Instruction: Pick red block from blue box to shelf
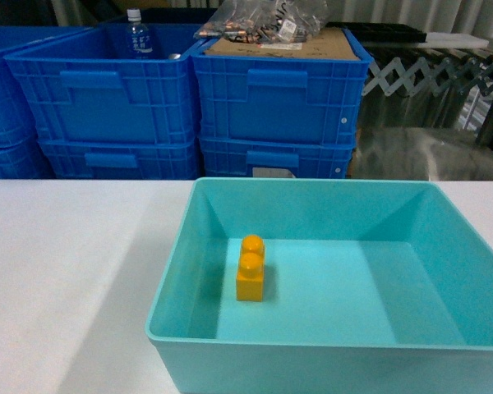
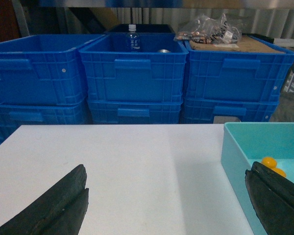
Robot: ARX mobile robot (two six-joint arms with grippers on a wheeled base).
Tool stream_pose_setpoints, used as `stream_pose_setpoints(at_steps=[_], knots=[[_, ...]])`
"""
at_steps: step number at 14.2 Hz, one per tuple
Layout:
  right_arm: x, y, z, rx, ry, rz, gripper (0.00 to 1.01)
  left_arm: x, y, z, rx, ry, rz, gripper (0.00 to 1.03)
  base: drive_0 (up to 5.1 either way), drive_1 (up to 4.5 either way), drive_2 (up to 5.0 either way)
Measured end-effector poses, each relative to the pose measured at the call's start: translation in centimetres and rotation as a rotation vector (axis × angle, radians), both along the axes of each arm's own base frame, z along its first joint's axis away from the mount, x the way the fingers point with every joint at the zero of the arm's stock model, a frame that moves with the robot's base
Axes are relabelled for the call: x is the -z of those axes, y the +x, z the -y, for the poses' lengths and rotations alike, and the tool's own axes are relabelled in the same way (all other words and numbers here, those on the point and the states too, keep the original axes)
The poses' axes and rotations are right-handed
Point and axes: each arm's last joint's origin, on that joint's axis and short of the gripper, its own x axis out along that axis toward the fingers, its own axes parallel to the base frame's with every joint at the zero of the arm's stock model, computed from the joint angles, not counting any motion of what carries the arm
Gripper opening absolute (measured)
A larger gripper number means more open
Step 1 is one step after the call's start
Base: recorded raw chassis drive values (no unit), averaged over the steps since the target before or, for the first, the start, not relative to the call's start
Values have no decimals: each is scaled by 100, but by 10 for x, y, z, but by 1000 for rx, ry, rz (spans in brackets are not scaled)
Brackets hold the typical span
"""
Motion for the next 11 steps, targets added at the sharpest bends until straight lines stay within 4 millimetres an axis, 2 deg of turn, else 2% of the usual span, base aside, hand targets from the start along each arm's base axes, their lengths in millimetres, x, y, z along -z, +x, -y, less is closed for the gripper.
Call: stream_pose_setpoints(at_steps=[3, 4, 11], knots=[[6, -8, 0, -1, 0, -53, 29, 0, 0, 0, 0, 0, 0, 98, 0, 0, 0], [2, -13, 0, 0, 0, 5, 29, 0, 0, 0, 0, 0, 0, 98, 0, 0, 0], [3, -12, 0, 0, 0, -9, 29, 0, 0, 0, 0, 0, 0, 98, -10, -10, -10]])
